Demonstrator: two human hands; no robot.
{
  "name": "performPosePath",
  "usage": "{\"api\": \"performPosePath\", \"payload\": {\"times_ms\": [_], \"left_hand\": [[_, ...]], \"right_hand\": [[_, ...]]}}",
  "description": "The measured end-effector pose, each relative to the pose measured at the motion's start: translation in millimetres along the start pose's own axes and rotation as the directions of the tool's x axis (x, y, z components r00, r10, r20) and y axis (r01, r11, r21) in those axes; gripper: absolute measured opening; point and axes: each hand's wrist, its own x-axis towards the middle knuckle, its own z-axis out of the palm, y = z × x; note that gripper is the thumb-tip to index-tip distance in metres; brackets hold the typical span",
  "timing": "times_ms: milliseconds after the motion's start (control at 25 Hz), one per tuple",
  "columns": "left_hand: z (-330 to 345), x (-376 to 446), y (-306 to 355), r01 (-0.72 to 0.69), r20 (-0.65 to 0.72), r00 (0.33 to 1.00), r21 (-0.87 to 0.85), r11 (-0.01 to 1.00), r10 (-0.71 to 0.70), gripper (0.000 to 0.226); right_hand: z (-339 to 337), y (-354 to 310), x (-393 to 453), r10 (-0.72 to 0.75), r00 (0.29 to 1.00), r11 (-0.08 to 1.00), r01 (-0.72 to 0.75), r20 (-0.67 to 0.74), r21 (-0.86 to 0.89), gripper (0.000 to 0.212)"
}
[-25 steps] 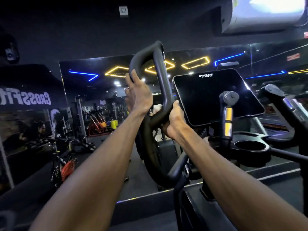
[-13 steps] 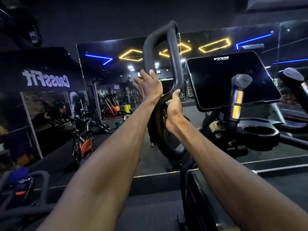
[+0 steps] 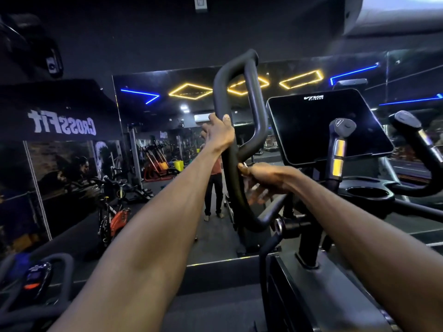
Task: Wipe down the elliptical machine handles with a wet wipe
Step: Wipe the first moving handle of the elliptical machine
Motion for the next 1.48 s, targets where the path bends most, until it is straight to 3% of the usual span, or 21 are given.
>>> {"api": "performPosePath", "payload": {"times_ms": [80,200,320,400,480,560,640,760,920,1000,1080,1160,1280,1360,1480], "left_hand": [[-9.7,8.9,-4.8,0.015,-0.042,0.999,-0.043,0.999,-0.017,0.045],[-25.1,19.4,-13.3,-0.086,-0.142,0.988,-0.179,0.98,0.061,0.021],[-43.5,21.1,-19.0,-0.19,0.078,0.97,-0.338,0.922,0.229,0.021],[-58.1,13.2,-20.0,-0.255,0.297,0.887,-0.32,0.912,0.352,0.027],[-67.7,8.0,-20.6,-0.333,0.427,0.804,-0.254,0.908,0.414,0.034],[-79.1,9.6,-25.1,-0.37,0.425,0.79,-0.246,0.896,0.442,0.033],[-88.3,17.3,-31.3,-0.375,0.346,0.823,-0.262,0.889,0.449,0.022],[-95.4,34.4,-43.9,-0.334,0.264,0.866,-0.326,0.884,0.424,0.014],[-87.6,56.7,-54.3,-0.266,0.186,0.921,-0.339,0.903,0.341,0.021],[-76.5,73.1,-57.7,-0.258,0.018,0.962,-0.272,0.927,0.273,0.024],[-64.0,89.5,-58.7,-0.281,-0.159,0.954,-0.162,0.946,0.255,0.019],[-56.9,98.8,-53.2,-0.28,-0.225,0.945,-0.179,0.943,0.238,0.013],[-58.9,118.8,-41.9,-0.188,-0.234,0.967,-0.383,0.904,0.101,0.007],[-59.4,135.5,-31.7,-0.06,-0.131,0.991,-0.599,0.798,-0.023,0.004],[-51.3,153.0,-13.9,0.066,0.031,0.997,-0.797,0.601,-0.068,0.036]], "right_hand": [[-13.1,-15.0,-5.1,-0.035,0.992,0.993,0.021,-0.121,-0.116,0.035],[-21.3,-40.3,1.1,-0.148,0.899,0.981,0.08,-0.412,-0.179,0.042],[-18.7,-47.9,8.1,-0.136,0.858,0.99,0.103,-0.496,-0.092,0.038],[-16.3,-61.7,7.7,-0.179,0.824,0.979,0.202,-0.538,-0.018,0.028],[-15.4,-83.2,6.1,-0.221,0.772,0.929,0.353,-0.596,0.113,0.016],[-9.7,-102.7,6.0,-0.234,0.768,0.854,0.456,-0.596,0.251,0.017],[-2.0,-112.1,6.1,-0.207,0.769,0.799,0.49,-0.605,0.348,0.016],[3.3,-114.7,13.3,-0.136,0.68,0.865,0.435,-0.72,0.248,0.02],[-5.9,-114.0,33.0,-0.174,0.578,0.91,0.404,-0.797,0.094,0.018],[-9.5,-117.0,44.9,-0.196,0.526,0.917,0.398,-0.828,0.036,0.017],[-12.3,-122.8,58.1,-0.23,0.461,0.923,0.382,-0.857,-0.042,0.019],[-16.3,-130.6,69.7,-0.267,0.393,0.923,0.365,-0.88,-0.117,0.023],[-21.2,-140.9,83.8,-0.329,0.316,0.915,0.338,-0.89,-0.218,0.026],[-22.6,-145.2,92.5,-0.402,0.311,0.892,0.345,-0.861,-0.292,0.022],[-28.9,-149.6,102.1,-0.446,0.26,0.871,0.348,-0.857,-0.347,0.014]]}}
